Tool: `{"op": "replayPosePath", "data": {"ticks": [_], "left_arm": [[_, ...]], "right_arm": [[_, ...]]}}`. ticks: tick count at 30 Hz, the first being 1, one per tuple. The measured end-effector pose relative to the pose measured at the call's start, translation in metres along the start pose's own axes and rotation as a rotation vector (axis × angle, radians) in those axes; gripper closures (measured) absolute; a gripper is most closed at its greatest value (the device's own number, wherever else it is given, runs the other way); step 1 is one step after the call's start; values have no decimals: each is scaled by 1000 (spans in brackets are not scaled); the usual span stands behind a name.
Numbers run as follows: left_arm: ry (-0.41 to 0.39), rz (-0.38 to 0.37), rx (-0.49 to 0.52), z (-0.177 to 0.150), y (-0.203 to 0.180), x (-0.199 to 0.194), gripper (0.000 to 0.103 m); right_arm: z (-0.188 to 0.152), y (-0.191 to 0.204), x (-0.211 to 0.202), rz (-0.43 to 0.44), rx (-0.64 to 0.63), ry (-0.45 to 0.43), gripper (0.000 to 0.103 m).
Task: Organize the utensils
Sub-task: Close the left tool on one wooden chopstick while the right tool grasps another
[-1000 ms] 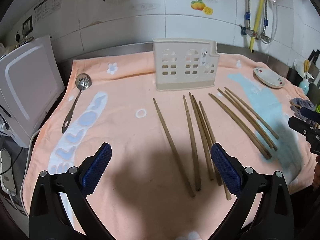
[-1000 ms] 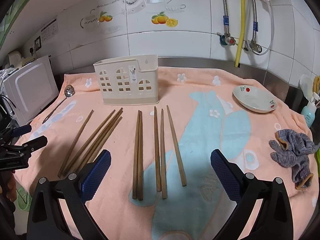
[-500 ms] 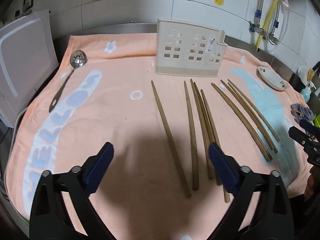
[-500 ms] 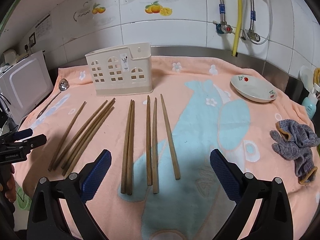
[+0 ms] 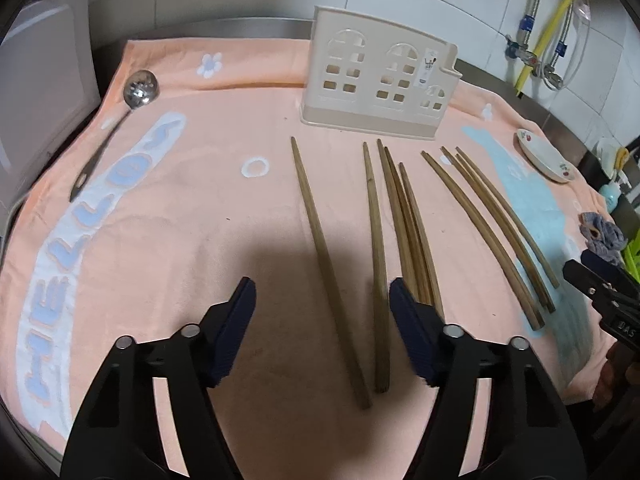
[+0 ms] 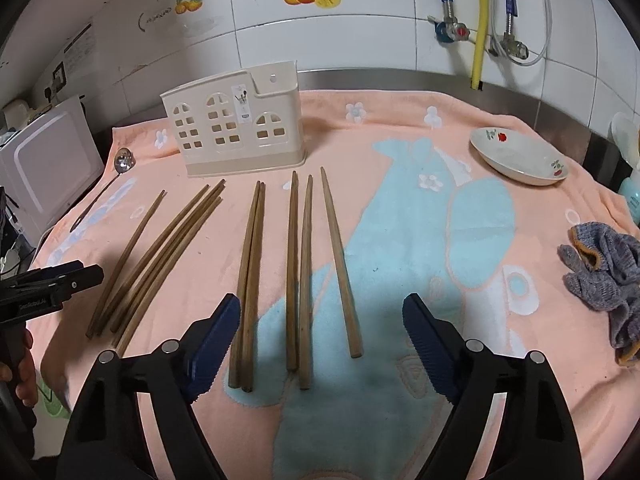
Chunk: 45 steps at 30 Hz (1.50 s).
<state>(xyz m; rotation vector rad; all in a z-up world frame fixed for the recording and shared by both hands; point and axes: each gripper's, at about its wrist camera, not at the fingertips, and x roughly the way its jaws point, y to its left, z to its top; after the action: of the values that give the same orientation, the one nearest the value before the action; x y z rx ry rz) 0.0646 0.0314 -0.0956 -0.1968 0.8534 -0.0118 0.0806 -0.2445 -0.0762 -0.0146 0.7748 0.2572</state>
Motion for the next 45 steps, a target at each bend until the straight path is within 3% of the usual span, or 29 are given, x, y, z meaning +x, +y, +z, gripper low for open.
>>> {"op": "replayPosePath", "data": {"ticks": [11, 16, 21, 27, 35, 45], "left_arm": [[24, -7, 0, 3, -4, 10, 47], [37, -16, 2, 5, -4, 15, 57], [53, -24, 6, 3, -5, 21, 72], [57, -28, 9, 4, -6, 23, 73], [61, -34, 17, 2, -10, 24, 75], [63, -24, 0, 2, -7, 27, 80]], "right_arm": [[3, -5, 11, 10, 15, 15, 28], [4, -6, 15, 9, 18, 22, 29], [4, -6, 19, 11, 20, 33, 36], [4, -6, 21, 12, 25, 33, 41], [3, -8, 25, 17, 32, 45, 62], [1, -15, 36, 11, 32, 76, 75]]}}
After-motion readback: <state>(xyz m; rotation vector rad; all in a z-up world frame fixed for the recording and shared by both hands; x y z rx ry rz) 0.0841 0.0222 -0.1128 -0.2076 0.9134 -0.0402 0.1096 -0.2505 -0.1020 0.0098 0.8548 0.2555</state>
